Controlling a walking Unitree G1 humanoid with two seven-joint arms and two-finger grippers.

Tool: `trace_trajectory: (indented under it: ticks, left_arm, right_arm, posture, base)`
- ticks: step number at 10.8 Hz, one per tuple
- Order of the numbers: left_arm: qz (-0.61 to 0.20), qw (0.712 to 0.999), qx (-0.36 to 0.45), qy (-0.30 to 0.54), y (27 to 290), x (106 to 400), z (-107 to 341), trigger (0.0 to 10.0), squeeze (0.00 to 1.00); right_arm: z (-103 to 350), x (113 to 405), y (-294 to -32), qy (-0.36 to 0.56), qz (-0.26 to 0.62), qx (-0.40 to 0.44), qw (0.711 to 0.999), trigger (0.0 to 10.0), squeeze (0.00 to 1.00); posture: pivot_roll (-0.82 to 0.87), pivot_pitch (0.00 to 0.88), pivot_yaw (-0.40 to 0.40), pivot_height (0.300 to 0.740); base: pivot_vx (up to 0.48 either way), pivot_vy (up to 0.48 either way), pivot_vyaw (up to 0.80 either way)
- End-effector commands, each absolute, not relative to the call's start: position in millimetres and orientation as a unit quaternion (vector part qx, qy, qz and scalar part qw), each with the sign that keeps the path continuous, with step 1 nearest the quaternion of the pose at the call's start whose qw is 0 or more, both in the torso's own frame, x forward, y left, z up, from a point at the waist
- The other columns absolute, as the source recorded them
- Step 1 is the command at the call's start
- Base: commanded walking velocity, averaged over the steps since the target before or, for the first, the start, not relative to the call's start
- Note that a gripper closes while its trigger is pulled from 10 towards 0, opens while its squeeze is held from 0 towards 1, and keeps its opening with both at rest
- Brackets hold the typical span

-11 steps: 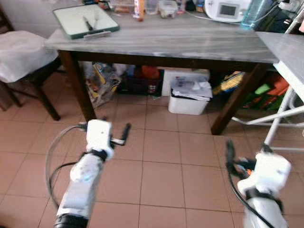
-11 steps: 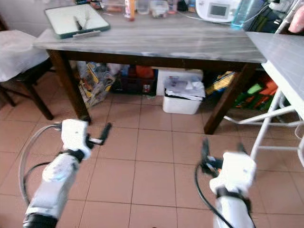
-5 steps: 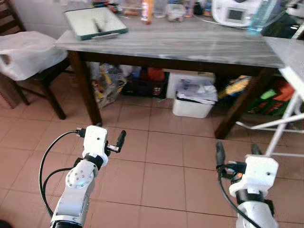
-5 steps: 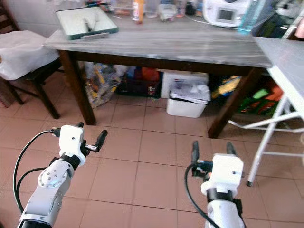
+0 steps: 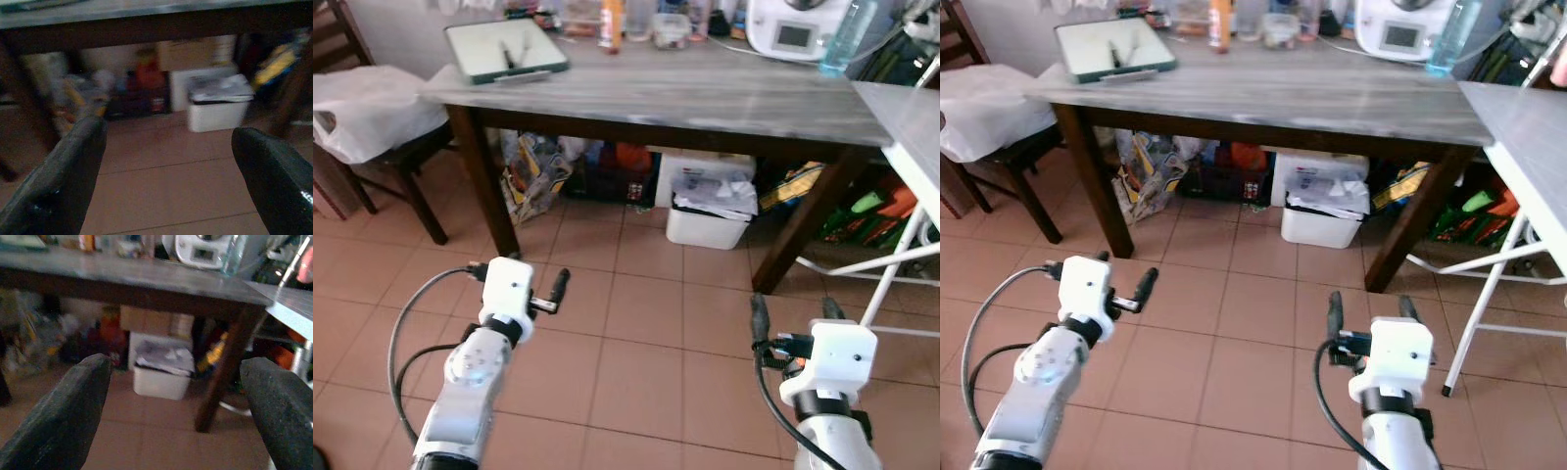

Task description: Setting the table

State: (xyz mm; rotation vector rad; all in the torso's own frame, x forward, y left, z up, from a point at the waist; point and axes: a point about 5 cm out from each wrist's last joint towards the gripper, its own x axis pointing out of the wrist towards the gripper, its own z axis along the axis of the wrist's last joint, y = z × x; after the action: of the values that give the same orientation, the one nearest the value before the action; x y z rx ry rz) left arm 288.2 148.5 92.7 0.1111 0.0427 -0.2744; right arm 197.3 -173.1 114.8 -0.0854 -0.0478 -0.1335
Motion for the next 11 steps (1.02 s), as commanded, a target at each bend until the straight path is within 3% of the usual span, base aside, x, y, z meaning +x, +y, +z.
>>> trace_trajectory:
  ticks: [1, 11]
  left_arm:
    - [-0.141, 0.988, 0.061, 0.025, 149.2, 288.5, 92.4, 10.0, 0.0]
    - [-0.149, 0.986, 0.072, 0.03, 144.0, 289.6, 89.8, 10.0, 0.0]
  right_arm:
    - [114.5, 197.6, -172.6, -0.021, -0.066, -0.042, 0.997, 10.0, 0.0]
    - [110.5, 200.1, -168.1, -0.018, -0.062, -0.038, 0.997, 10.0, 0.0]
  posture:
    - [0.11, 0.107, -0.033, 0.74]
    - [0.11, 0.105, -0.025, 0.74]
  base:
    - [0.0, -0.326, 0.0]
    - [0.0, -0.33, 0.0]
